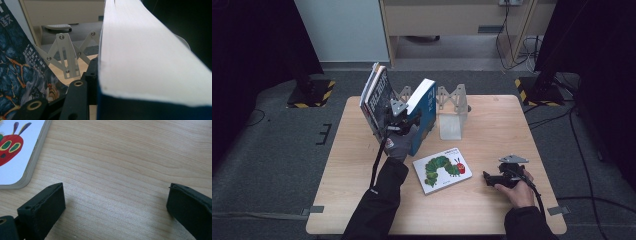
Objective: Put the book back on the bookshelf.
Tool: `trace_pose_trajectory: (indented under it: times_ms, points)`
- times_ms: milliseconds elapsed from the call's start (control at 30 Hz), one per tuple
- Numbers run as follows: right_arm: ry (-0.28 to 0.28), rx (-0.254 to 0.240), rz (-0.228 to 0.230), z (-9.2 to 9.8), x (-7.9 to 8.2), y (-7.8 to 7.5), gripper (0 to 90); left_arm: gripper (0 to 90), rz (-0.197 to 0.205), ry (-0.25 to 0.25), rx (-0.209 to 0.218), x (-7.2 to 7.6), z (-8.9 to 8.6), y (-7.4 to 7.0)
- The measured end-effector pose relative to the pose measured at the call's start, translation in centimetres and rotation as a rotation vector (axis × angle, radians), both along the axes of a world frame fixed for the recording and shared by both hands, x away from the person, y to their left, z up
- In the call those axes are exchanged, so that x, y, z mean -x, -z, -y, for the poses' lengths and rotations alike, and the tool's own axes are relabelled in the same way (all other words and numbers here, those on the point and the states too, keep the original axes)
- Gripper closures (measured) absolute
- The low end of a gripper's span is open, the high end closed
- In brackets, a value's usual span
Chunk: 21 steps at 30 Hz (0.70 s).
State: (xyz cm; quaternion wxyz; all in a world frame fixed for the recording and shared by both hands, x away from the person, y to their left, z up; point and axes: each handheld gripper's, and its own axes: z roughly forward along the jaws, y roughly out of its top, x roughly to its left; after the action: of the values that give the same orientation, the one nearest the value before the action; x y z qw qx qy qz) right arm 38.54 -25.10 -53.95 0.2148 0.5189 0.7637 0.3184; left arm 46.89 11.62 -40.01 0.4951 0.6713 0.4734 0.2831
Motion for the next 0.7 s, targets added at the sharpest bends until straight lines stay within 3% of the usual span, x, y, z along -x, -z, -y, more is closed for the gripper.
trace_pose_trajectory:
  times_ms: [233, 467, 700]
  points:
    - [0.0, 0.0, 0.0, 0.0, 0.0, 0.0, 2.3, 59.5, 0.013, -0.038, 0.019, 0.0, 0.8, 0.2]
    - [-0.003, 0.001, 0.0, 0.0, 0.0, 0.0, 2.3, 59.1, 0.023, -0.027, 0.025, -0.6, 1.7, 0.4]
    - [-0.006, 0.0, -0.001, 0.0, 0.0, 0.0, 2.2, 57.3, 0.029, 0.017, 0.036, -0.5, 1.3, 0.6]
